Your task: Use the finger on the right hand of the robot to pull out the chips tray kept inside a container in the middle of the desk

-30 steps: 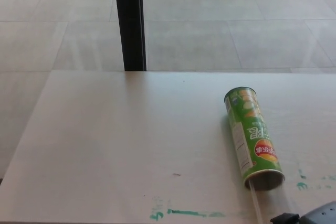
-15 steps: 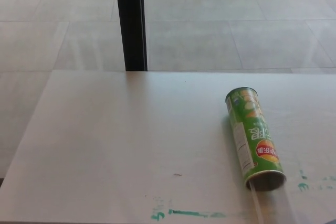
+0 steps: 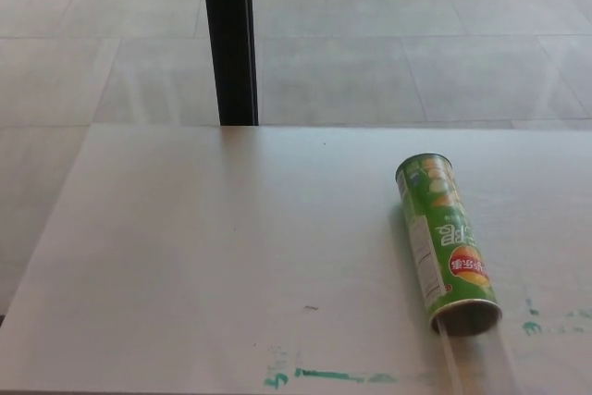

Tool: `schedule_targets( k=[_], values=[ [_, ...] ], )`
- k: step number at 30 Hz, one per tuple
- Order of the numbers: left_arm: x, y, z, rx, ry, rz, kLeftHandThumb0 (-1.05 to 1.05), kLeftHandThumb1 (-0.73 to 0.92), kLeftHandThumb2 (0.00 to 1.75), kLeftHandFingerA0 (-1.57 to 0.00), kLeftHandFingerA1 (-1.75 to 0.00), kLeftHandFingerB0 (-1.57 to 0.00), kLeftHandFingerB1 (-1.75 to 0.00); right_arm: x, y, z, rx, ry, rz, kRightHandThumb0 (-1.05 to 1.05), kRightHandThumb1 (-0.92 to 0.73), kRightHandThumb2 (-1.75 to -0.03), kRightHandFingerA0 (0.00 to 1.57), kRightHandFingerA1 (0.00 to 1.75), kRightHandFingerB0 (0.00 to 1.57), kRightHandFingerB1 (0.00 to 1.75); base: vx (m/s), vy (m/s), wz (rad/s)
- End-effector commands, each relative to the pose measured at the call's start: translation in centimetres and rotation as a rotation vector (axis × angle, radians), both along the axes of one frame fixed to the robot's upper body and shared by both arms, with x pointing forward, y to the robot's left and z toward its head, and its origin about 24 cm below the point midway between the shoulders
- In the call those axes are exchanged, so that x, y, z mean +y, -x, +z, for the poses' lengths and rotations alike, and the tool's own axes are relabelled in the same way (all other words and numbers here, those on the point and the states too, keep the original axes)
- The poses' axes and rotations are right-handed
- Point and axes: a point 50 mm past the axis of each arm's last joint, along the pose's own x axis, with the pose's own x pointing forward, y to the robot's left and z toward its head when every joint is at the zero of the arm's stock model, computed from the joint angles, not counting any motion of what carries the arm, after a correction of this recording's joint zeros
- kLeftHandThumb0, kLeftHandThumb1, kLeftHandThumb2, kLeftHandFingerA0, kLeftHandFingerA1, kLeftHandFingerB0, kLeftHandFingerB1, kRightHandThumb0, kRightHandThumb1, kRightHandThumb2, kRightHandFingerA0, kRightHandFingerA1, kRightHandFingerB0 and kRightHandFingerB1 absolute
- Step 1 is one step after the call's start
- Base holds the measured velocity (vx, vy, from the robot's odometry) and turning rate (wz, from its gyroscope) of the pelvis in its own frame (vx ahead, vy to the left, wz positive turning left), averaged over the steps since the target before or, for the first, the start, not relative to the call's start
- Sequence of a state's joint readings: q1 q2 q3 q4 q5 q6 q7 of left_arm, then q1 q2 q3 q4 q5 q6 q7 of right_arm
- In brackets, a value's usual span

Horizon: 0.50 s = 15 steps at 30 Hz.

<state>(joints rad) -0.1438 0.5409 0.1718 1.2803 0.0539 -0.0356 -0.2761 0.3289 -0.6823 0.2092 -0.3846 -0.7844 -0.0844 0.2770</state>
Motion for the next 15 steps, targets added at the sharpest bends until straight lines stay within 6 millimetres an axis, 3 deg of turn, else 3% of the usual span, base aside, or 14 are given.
schedule_targets(
  k=[1, 6, 10, 15],
  values=[
    [0.5, 0.5, 0.2, 0.010, -0.008, 0.022, -0.47, 0.73, 0.62, -0.59, -0.65, -0.60, -0.58, -0.1, -0.5, 1.3, -0.072, -0.056, -0.037, -0.12, -0.50, -0.55, 0.94, 0.98, 0.00, 0.00, 0.00, 0.000, 0.00],
    [0.5, 0.5, 0.2, 0.015, -0.008, 0.015, -0.47, 0.74, 0.62, -0.59, -0.65, -0.56, -0.56, -0.2, -0.8, 2.7, -0.155, -0.137, -0.076, -0.11, -0.45, -0.53, 0.98, 0.92, 0.00, 0.00, 0.00, 0.000, 0.00],
    [0.6, 0.4, 0.3, 0.014, -0.011, 0.013, -0.47, 0.74, 0.62, -0.59, -0.65, -0.55, -0.54, -0.4, -0.3, 3.8, -0.164, -0.147, -0.090, -0.11, -0.45, -0.53, 0.96, 0.99, 0.00, 0.00, 0.00, 0.000, 0.00],
    [0.4, 0.7, 0.1, 0.020, -0.005, 0.026, -0.46, 0.74, 0.62, -0.58, -0.64, -0.57, -0.56, -1.8, 1.9, 5.1, -0.129, -0.154, -0.118, -0.09, -0.45, -0.53, 0.96, 1.06, 0.00, 0.00, 0.00, 0.000, 0.00]
  ],
)
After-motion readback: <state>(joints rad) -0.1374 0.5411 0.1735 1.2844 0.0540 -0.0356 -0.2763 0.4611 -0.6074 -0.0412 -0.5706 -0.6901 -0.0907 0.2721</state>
